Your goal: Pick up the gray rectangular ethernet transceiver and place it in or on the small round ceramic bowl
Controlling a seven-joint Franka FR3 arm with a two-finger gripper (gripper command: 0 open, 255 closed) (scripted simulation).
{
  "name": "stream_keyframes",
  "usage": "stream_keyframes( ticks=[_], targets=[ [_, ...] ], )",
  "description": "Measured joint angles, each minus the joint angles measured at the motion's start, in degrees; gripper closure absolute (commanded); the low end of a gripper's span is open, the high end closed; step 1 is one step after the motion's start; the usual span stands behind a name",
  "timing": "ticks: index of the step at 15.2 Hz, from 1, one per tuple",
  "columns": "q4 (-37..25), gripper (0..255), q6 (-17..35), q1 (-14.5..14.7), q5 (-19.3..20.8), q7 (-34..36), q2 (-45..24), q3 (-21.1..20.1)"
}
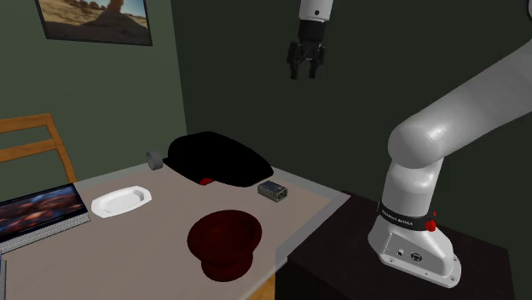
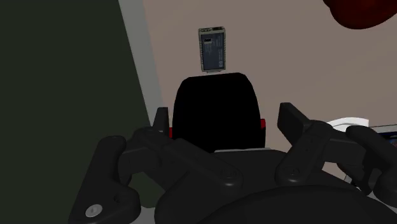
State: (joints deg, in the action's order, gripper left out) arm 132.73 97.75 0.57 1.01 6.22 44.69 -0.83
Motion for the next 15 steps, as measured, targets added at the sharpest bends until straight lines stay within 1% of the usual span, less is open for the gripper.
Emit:
stream_keyframes(
  ticks=[2, 6, 10, 15],
  targets=[
    [0.72, 0, 0.80, 0.06, -0.06, 0.09, -0.21, -0.11],
    [5.41, 0, 6.62, 0.34, -0.20, 0.07, -2.28, -0.32],
    [10.14, 0, 14.19, 0.54, -0.22, -0.15, -6.17, -0.40],
    [14.00, 0, 23.82, 0.68, -0.16, -0.53, -13.17, -0.43]
  ],
)
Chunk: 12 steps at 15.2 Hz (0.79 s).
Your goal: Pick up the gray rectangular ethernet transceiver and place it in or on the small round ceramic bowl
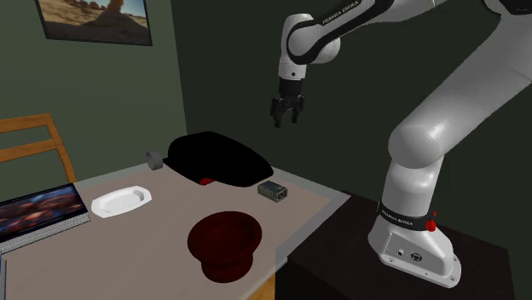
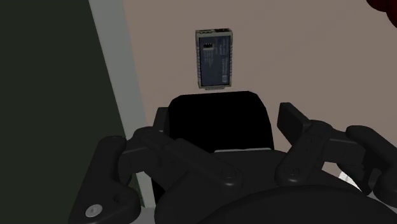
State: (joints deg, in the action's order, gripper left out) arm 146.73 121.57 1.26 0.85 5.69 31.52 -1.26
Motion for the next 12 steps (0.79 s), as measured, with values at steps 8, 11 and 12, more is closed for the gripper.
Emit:
stream_keyframes(
  ticks=[8, 11, 12],
  targets=[
    [3.09, 0, 15.54, 0.29, 0.27, 0.03, -14.42, -0.52],
    [2.66, 0, 21.21, 0.41, 0.58, 0.43, -21.30, -0.91],
    [2.62, 0, 22.92, 0.46, 0.70, 0.56, -23.29, -1.02]
  ],
)
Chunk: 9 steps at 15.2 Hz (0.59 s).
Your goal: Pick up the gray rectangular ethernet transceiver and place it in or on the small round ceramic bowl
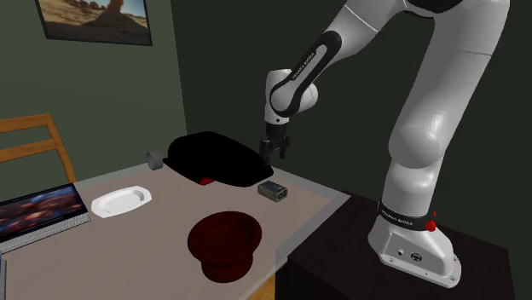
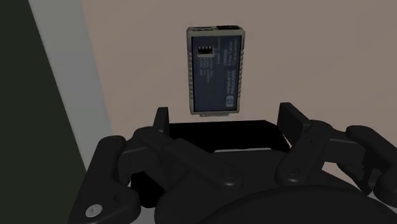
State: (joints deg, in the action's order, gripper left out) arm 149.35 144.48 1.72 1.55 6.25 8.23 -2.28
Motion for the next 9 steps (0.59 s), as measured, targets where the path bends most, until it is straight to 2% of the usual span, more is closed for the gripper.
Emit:
stream_keyframes(
  ticks=[5, 9],
  targets=[
    [-2.82, 0, 8.55, 0.03, 1.31, 0.71, -12.59, -0.16],
    [-3.15, 0, 12.23, 0.19, 2.09, 1.35, -16.85, -0.02]
  ],
)
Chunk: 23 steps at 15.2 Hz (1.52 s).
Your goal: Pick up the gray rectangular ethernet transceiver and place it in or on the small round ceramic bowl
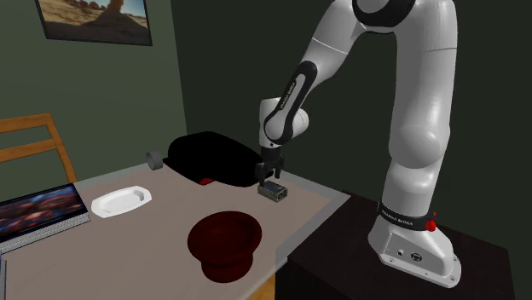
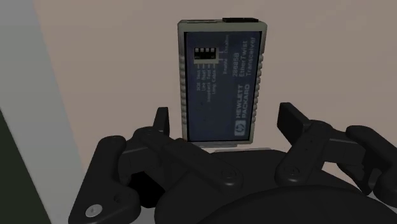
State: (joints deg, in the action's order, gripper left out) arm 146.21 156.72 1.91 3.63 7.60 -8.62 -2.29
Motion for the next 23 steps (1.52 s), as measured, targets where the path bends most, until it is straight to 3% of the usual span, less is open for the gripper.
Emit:
stream_keyframes(
  ticks=[4, 11, 12, 23],
  targets=[
    [-0.17, 0, 2.97, 0.06, 0.63, 0.37, -3.13, 0.32],
    [-0.40, 0, 3.64, 0.14, 0.80, 0.52, -4.02, 0.41],
    [-0.40, 255, 3.65, 0.14, 0.80, 0.52, -4.02, 0.41],
    [-0.26, 255, 3.39, 0.09, 0.72, 0.44, -3.65, 0.38]
  ],
)
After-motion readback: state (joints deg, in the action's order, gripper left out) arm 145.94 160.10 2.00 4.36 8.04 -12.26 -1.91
